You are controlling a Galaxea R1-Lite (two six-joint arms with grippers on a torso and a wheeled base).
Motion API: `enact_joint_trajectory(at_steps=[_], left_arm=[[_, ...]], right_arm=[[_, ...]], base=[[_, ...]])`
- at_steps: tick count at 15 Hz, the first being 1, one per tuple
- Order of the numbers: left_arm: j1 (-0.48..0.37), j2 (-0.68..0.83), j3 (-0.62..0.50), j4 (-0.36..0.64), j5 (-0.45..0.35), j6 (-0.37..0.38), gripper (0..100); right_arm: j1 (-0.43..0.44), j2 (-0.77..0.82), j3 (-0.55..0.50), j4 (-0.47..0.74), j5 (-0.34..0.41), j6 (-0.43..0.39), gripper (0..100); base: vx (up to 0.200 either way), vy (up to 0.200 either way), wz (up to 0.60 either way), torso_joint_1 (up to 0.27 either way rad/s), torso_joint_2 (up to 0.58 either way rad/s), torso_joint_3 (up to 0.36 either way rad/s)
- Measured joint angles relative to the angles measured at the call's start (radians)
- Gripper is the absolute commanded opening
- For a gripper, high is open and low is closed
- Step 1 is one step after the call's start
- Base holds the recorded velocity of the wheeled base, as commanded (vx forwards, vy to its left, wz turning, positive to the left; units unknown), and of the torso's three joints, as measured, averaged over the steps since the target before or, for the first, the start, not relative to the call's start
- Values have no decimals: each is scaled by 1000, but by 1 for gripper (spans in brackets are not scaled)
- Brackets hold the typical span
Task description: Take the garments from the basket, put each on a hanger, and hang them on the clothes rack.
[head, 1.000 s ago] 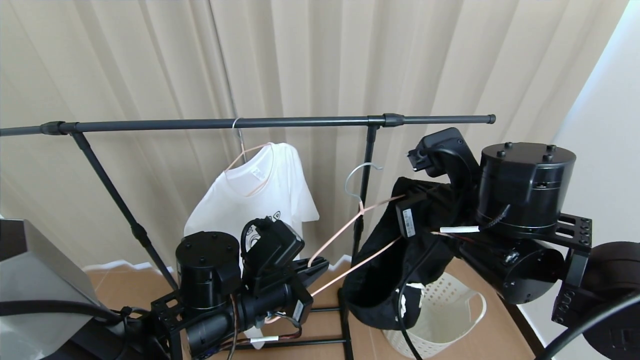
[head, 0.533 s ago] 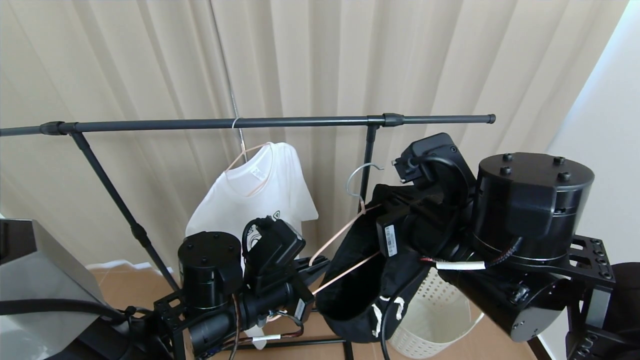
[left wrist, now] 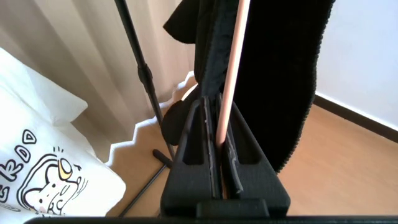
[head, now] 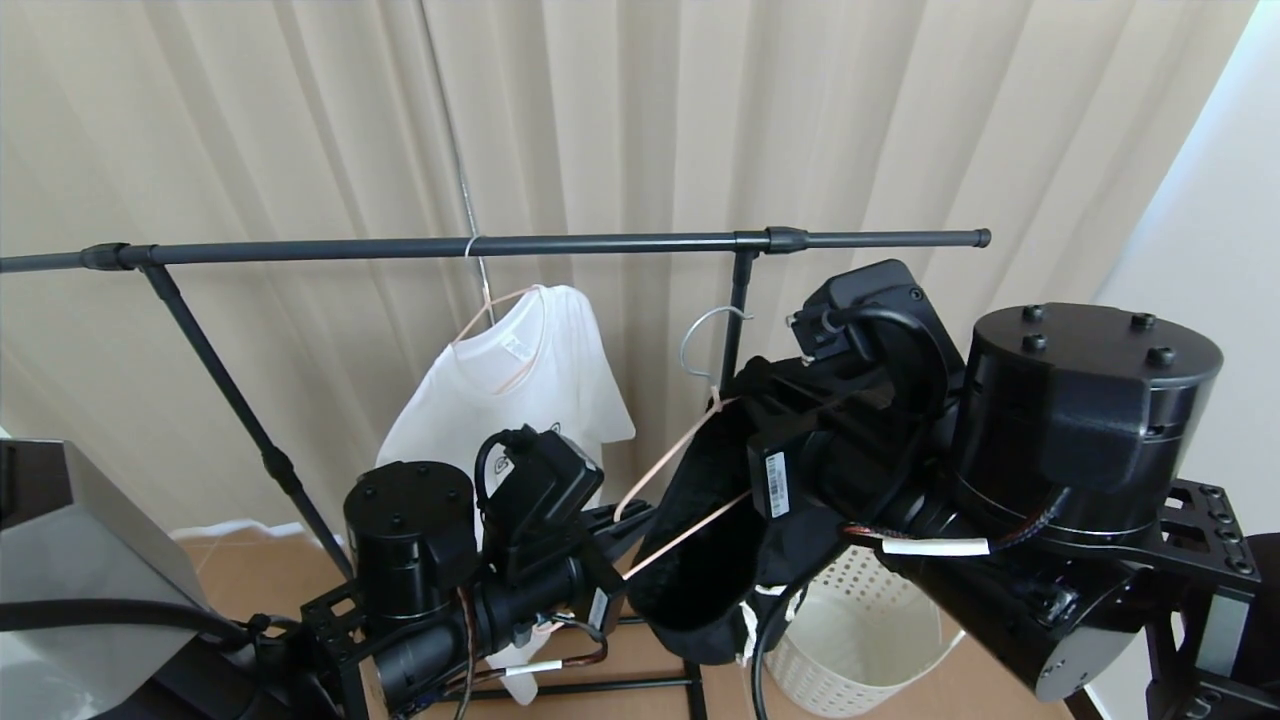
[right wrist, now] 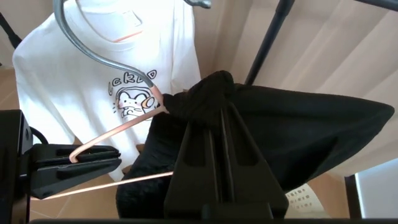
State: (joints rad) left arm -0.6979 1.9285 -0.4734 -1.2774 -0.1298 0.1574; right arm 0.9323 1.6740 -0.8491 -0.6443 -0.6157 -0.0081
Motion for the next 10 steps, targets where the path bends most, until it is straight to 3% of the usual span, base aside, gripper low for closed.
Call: enact_joint_trajectory(at_steps=[10], left_arm=[[44,-2,11,-97,-3,-2,0]], right_arm=[[-30,-47,25,14,12,-23,100]], base=[[0,0,0,0,0,0]])
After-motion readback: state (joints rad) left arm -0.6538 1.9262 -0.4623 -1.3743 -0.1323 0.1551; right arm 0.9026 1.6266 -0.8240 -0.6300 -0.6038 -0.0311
